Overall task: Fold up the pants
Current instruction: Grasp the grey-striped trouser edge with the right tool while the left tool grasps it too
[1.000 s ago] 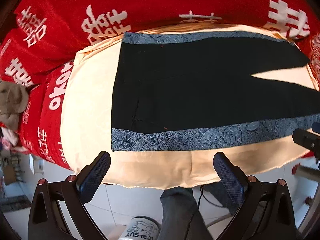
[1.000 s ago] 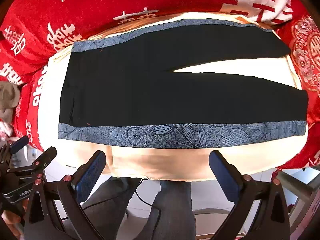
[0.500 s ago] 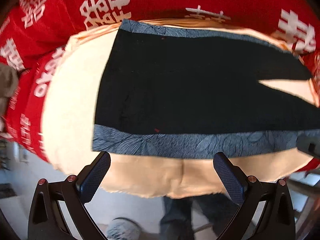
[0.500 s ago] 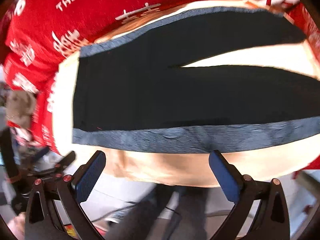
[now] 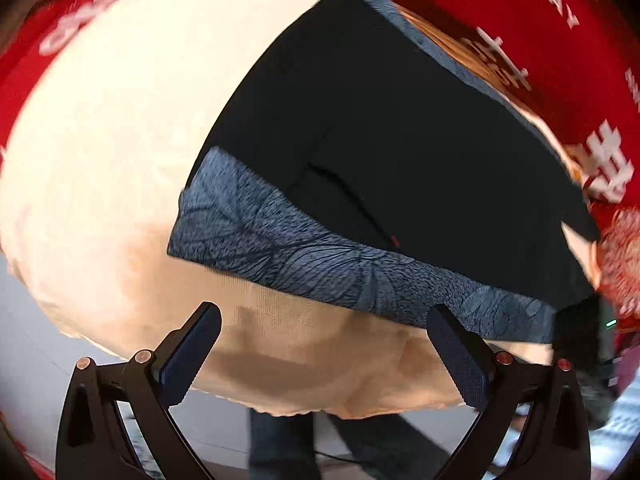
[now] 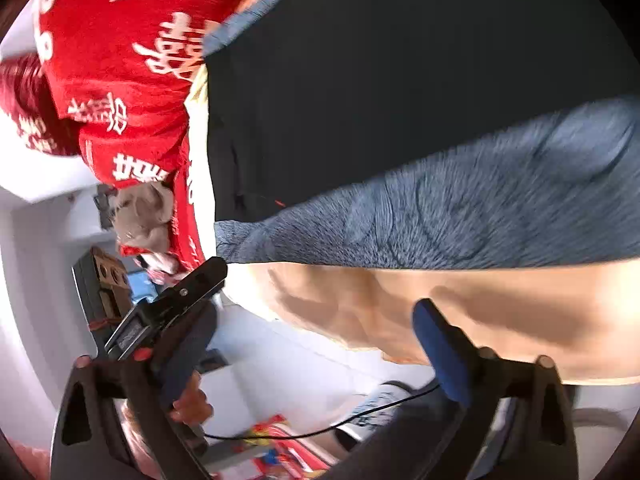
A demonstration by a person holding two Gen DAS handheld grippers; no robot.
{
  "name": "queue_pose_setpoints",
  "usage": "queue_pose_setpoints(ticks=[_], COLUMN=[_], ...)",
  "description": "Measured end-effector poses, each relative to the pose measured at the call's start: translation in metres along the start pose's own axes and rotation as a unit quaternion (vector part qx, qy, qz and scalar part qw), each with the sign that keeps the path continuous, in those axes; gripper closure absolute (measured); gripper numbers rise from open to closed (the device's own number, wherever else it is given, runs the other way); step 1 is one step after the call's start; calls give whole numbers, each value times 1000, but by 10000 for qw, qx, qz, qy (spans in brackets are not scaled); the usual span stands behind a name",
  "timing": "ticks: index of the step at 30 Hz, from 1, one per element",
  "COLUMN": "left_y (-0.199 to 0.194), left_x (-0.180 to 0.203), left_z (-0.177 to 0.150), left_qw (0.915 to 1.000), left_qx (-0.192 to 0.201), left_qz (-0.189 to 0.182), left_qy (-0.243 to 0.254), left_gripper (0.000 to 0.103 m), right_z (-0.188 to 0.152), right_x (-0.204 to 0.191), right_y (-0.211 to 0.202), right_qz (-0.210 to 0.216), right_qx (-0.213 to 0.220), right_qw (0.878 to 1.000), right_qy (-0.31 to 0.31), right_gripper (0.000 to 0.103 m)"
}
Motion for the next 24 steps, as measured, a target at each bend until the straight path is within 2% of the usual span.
queue_pose_setpoints(ticks=[1,3,6,7,8,10,13,17,18,21,24], left_y=[2,7,8,7,6,3,4,10,12,21,21], left_x=[-2,-5,0,2,5,12,19,7,5,2,4], left_z=[0,-1,-4,-4,-3,-1,14,40,44,48,44], left_qw=[9999,9996,9985,9982,9973,9949,9899,9817,9818,9845,9893], left_qx=[-2,-3,-6,-15,-39,-111,-128,61,62,-122,-134], left_qz=[-88,-244,-527,-593,-718,-973,-1296,-1400,-1339,-1189,-1033], left_qy=[-65,-140,-129,-130,-151,-242,-555,-1289,-1346,-1281,-1018], left_gripper=[0,0,0,0,0,0,0,2,11,12,12], right_z=[0,1,9,13,18,24,29,31,31,24,14], right_x=[6,14,14,10,4,-12,-40,-61,-59,-39,1], right_y=[8,16,23,25,25,19,5,-3,-2,-4,-24], right_qz=[74,228,603,735,836,1022,1148,1041,965,623,343], right_qx=[56,195,422,485,542,662,718,586,524,398,610], right_qw=[9999,9994,9967,9955,9943,9922,9908,9920,9930,9965,9975], right_qy=[50,165,334,358,371,280,-69,-407,-434,-380,14], right_gripper=[29,29,38,45,56,63,63,63,63,62,61])
Point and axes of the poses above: each gripper's, at about its wrist camera, not at the fingertips, and y roughly the way its jaws point, x to its right, z to its top, the point moved 2 cm from there along y, roughly the way its jaws point, and after that the axes turned 4 degrees about z, right-handed, at the moved point
